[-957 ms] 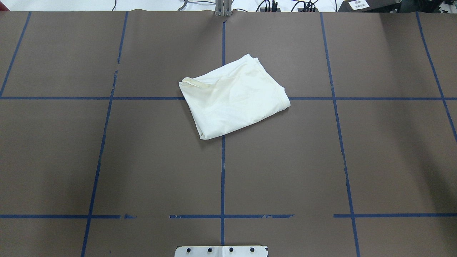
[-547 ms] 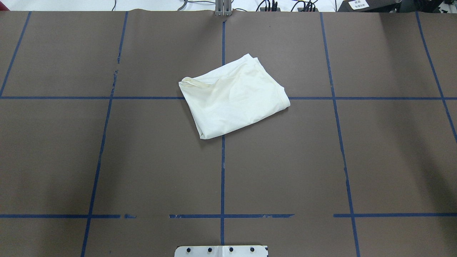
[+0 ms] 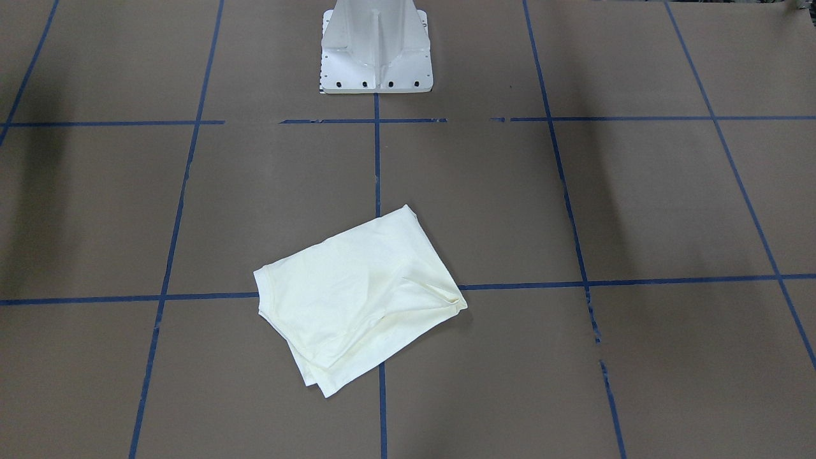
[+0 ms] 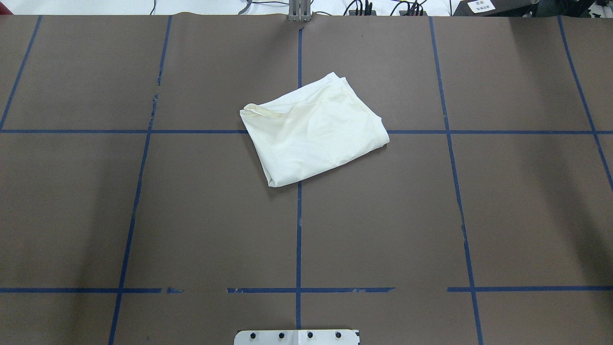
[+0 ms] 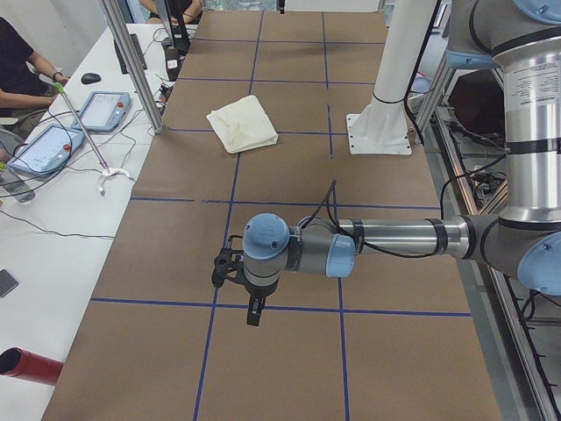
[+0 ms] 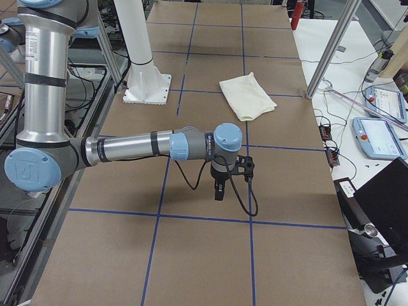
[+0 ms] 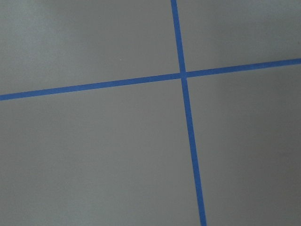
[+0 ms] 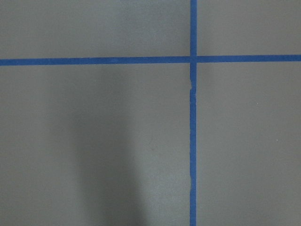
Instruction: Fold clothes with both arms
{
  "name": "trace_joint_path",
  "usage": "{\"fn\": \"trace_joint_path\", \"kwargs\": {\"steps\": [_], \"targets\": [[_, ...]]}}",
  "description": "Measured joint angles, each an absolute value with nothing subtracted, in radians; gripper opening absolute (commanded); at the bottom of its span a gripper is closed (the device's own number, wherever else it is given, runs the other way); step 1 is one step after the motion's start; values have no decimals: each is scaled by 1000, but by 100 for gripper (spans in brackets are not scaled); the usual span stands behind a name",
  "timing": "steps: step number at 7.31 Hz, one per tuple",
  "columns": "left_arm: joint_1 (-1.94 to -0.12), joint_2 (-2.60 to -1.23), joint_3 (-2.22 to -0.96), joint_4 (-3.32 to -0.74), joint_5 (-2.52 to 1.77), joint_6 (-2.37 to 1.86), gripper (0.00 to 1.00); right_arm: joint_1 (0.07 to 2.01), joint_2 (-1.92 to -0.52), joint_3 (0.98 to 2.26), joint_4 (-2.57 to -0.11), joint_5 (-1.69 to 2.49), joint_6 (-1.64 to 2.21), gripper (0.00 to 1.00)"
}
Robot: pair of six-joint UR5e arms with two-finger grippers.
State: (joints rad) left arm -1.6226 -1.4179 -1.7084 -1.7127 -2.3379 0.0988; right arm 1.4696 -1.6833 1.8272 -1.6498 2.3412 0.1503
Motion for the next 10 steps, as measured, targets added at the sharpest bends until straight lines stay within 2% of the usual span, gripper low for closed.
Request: {"fn": "trace_joint_path", "kwargs": {"steps": [10], "targets": [[-1636, -1404, -1719, -1711, -2333, 59, 100, 1527, -1688, 1764, -1653, 2371, 47, 100]]}}
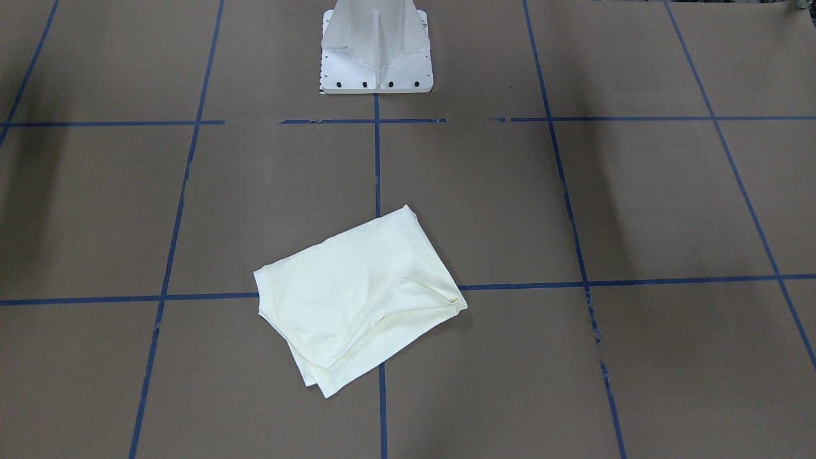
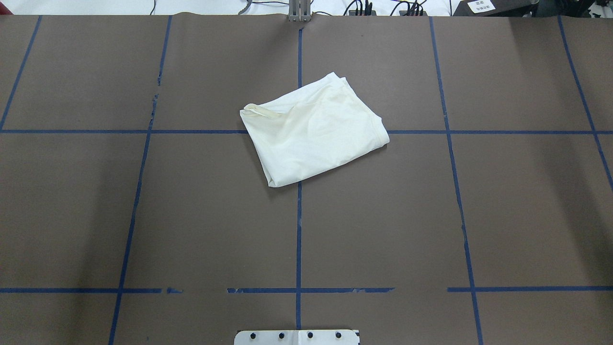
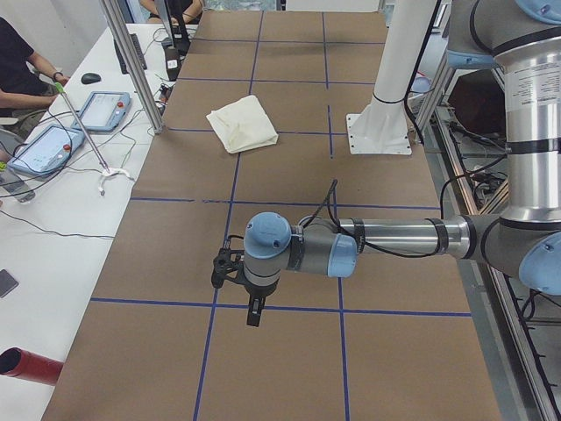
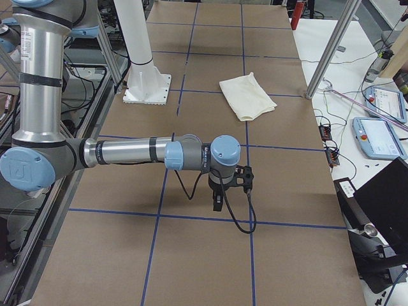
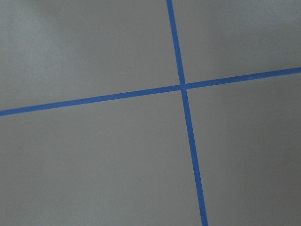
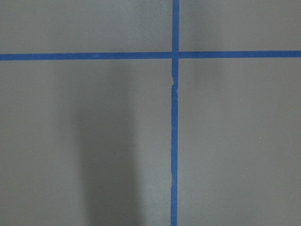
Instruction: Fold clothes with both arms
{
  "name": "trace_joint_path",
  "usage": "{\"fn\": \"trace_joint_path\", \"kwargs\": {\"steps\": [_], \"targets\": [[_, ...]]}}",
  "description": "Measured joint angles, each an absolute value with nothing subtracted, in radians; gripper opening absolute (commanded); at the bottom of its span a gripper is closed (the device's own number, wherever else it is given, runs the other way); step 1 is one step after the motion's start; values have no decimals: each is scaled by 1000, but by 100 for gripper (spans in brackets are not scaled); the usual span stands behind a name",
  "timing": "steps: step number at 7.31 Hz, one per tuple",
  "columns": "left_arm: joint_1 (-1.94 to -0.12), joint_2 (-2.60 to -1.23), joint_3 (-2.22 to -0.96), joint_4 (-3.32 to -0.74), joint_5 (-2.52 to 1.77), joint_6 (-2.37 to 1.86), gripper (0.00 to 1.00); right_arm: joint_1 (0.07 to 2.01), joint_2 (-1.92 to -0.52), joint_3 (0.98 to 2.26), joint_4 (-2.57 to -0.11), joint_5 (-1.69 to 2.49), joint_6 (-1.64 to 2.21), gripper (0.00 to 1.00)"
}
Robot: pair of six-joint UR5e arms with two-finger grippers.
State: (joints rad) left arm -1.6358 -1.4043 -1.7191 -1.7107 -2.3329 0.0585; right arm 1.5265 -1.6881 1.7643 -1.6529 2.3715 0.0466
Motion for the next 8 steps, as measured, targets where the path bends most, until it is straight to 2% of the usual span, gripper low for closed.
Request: {"fn": "trace_joint_path", "kwargs": {"steps": [8], "targets": [[-1634, -1405, -1744, -1674, -2372, -144, 100, 1526, -1682, 1736, -1649, 2367, 50, 100]]}}
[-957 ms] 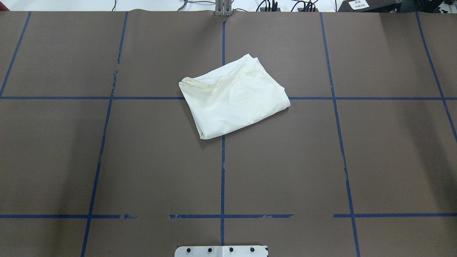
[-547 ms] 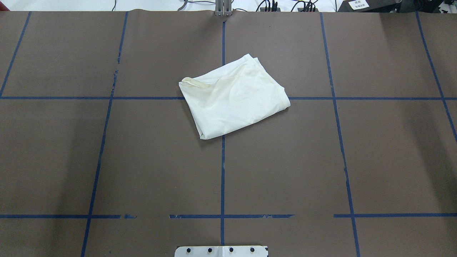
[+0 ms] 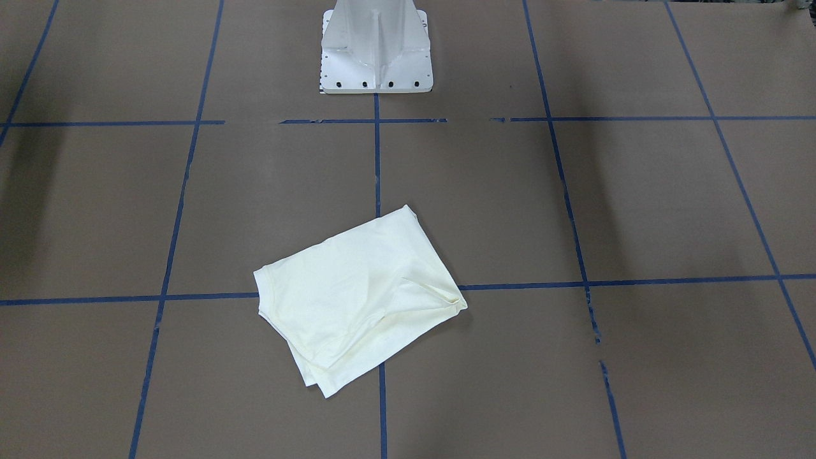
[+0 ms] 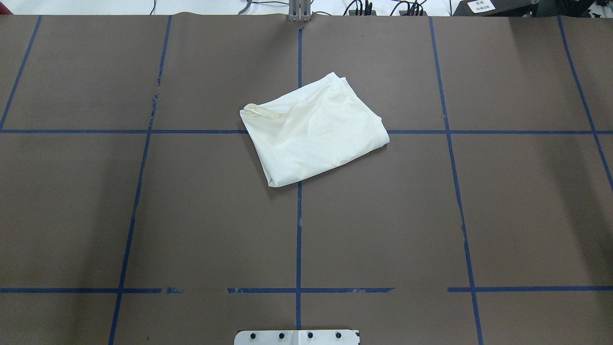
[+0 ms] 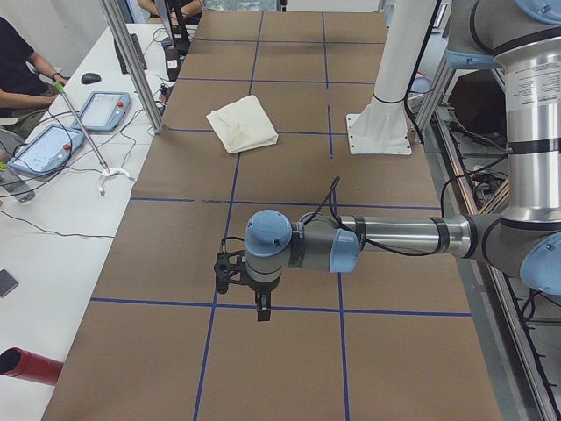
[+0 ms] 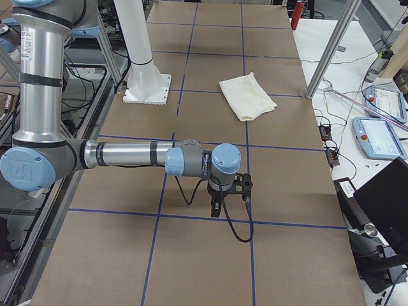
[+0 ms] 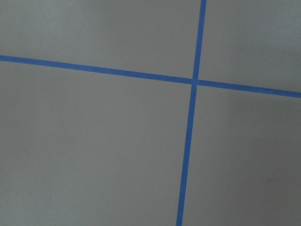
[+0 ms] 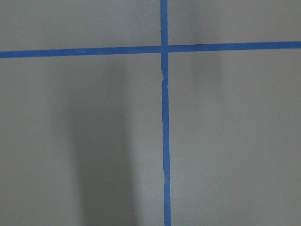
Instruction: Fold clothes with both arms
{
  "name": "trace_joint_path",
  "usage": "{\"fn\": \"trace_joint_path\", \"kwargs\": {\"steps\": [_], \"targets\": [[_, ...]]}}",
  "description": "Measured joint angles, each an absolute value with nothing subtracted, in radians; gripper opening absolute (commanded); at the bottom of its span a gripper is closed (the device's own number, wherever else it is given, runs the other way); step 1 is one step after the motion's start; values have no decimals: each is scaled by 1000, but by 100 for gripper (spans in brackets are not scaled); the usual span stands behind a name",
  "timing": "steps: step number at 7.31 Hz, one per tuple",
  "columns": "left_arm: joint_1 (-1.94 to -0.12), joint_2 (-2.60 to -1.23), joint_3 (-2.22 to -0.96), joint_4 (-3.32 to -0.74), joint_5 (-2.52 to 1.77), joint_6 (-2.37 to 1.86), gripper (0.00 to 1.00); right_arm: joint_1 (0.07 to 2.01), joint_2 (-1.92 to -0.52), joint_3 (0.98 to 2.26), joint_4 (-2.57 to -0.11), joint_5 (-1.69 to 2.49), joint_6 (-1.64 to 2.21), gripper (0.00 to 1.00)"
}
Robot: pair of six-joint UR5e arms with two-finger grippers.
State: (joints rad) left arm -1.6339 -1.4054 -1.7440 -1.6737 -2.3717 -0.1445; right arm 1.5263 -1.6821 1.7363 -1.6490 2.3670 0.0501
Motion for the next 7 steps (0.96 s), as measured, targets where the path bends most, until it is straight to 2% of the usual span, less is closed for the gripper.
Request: {"fn": "trace_joint_path", "kwargs": {"steps": [7], "targets": [[-1632, -1411, -1734, -1742, -2276, -82, 100, 1526, -1670, 1741, -1648, 2364, 53, 100]]}}
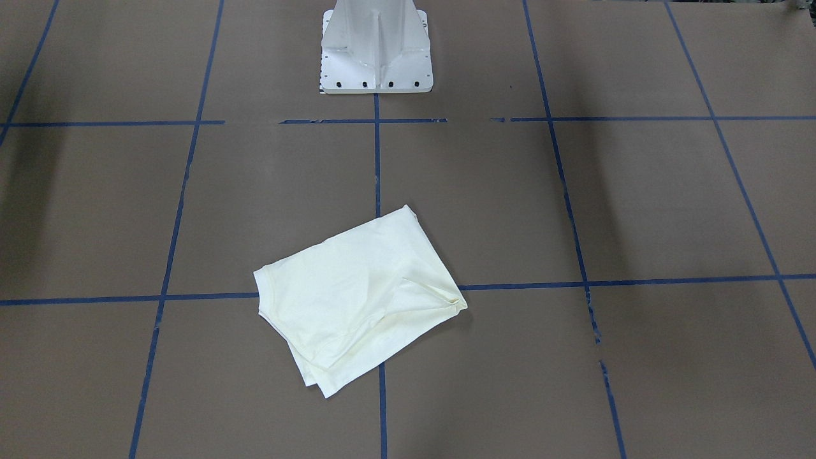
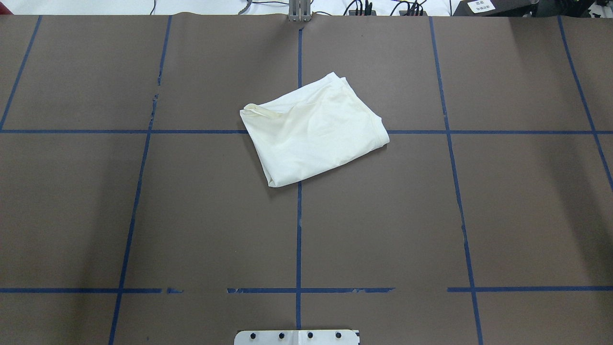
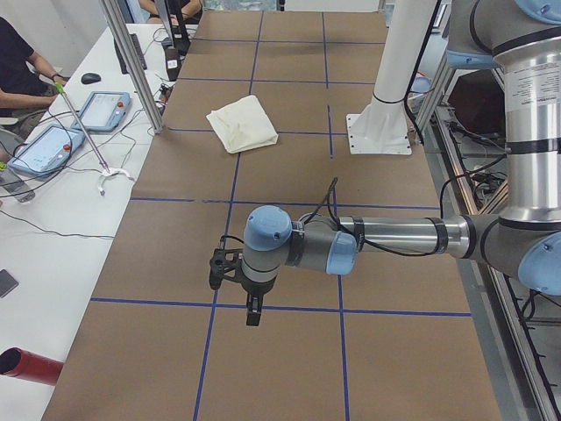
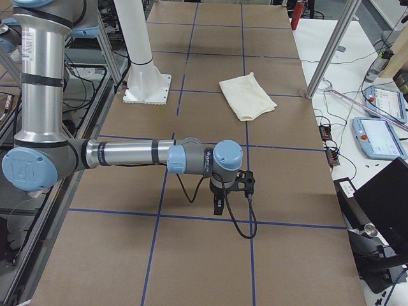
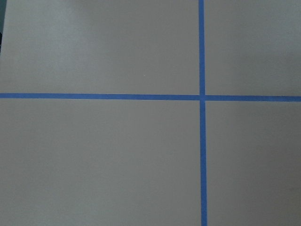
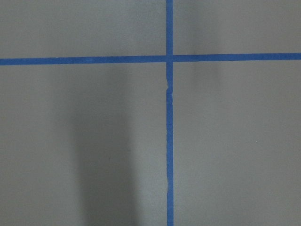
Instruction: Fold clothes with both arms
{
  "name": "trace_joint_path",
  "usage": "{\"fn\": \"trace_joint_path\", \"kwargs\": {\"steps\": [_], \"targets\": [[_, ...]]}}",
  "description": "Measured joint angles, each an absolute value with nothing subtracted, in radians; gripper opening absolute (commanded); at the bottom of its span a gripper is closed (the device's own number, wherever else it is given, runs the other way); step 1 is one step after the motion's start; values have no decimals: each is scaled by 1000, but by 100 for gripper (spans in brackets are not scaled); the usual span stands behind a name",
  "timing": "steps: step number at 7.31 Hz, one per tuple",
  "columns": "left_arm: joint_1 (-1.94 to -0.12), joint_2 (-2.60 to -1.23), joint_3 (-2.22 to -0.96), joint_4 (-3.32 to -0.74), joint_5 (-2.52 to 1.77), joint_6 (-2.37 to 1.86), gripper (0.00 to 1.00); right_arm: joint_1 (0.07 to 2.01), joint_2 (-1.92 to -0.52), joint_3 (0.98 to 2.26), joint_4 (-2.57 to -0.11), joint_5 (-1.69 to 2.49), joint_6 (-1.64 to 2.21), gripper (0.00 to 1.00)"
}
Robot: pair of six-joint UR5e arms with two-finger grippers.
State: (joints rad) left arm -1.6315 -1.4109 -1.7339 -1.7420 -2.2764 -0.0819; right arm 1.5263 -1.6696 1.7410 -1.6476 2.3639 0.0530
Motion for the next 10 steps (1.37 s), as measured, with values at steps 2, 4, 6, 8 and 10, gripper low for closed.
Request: {"fn": "trace_joint_path", "kwargs": {"steps": [2, 4, 6, 8, 10], "targets": [[-1630, -1408, -1736, -1737, -2274, -77, 100, 1526, -1669, 1737, -1648, 2364, 54, 100], [-1624, -1401, -1741, -1692, -2269, -24, 100, 1524, -1669, 1734, -1649, 2365, 54, 100], [-1619, -1397, -1750, -1579, -2265, 86, 100, 1524, -1669, 1733, -1649, 2365, 54, 100], [-1617, -1395, -1757, -1504, -2276, 112, 100, 1523, -1669, 1734, -1649, 2366, 54, 100], [-1616, -1394, -1758, -1490, -2303, 116, 100, 1523, -1669, 1735, -1649, 2368, 55, 100]]}}
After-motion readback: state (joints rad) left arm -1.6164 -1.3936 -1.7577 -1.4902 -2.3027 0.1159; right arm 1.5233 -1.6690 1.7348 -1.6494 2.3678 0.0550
